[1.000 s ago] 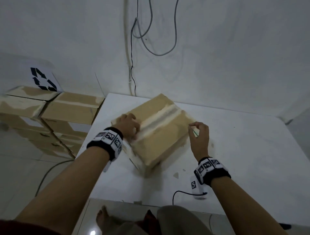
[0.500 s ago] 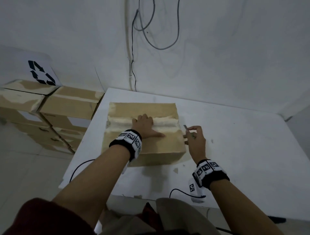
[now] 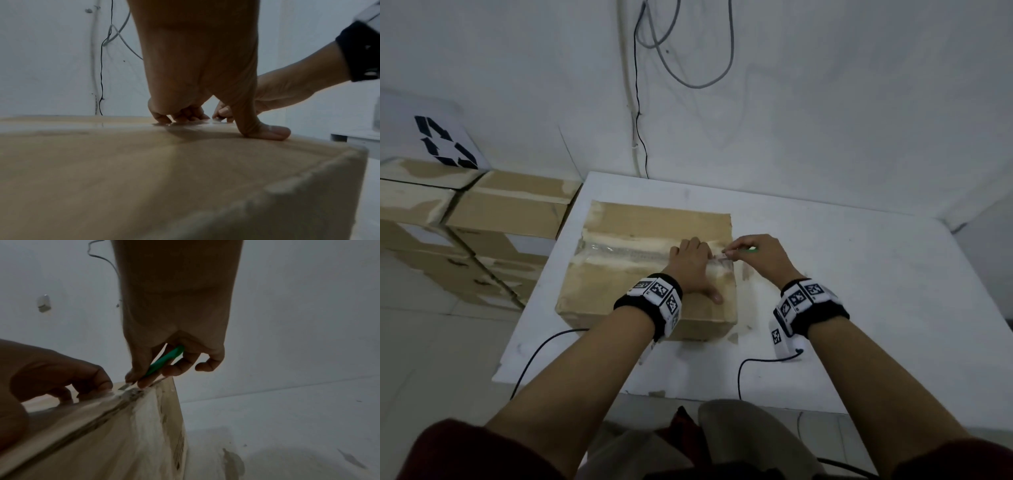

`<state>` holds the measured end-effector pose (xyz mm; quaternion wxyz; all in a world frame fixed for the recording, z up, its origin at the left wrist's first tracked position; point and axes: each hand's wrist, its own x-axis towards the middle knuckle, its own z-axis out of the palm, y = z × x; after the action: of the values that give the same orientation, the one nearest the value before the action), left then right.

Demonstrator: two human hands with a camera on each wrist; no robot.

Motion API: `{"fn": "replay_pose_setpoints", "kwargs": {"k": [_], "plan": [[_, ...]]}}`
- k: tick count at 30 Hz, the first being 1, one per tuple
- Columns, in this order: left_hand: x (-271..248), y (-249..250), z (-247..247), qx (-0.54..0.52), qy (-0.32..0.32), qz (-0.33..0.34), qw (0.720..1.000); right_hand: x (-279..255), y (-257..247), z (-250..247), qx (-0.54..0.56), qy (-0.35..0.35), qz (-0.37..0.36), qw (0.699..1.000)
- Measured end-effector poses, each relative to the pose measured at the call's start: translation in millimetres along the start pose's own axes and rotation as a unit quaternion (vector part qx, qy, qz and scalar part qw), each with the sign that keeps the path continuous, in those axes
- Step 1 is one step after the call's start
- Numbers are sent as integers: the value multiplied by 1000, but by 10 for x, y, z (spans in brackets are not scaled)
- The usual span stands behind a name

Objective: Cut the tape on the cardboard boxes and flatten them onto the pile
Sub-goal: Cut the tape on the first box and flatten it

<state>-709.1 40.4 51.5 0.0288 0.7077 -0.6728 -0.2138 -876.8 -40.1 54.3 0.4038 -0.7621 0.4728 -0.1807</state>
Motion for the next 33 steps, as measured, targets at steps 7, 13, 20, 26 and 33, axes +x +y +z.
{"fn": "replay_pose_setpoints", "kwargs": {"k": [7, 13, 20, 26, 33], "plan": [[-53, -1, 6, -23, 18, 8, 1000, 158, -182, -122, -184, -65, 5, 981], [-87, 68, -14, -61, -2, 26, 998, 114, -74, -174, -113, -81, -11, 990], [-81, 61, -38, -100, -4, 43, 994, 97, -63, -239, -139, -49, -11, 989], [-60, 86, -63, -99, -12, 44, 994, 51, -84, -135, -136, -47, -13, 990], [-33, 22, 9, -125, -18, 18, 992, 48, 71, -257, -115, -40, -1, 993]]}}
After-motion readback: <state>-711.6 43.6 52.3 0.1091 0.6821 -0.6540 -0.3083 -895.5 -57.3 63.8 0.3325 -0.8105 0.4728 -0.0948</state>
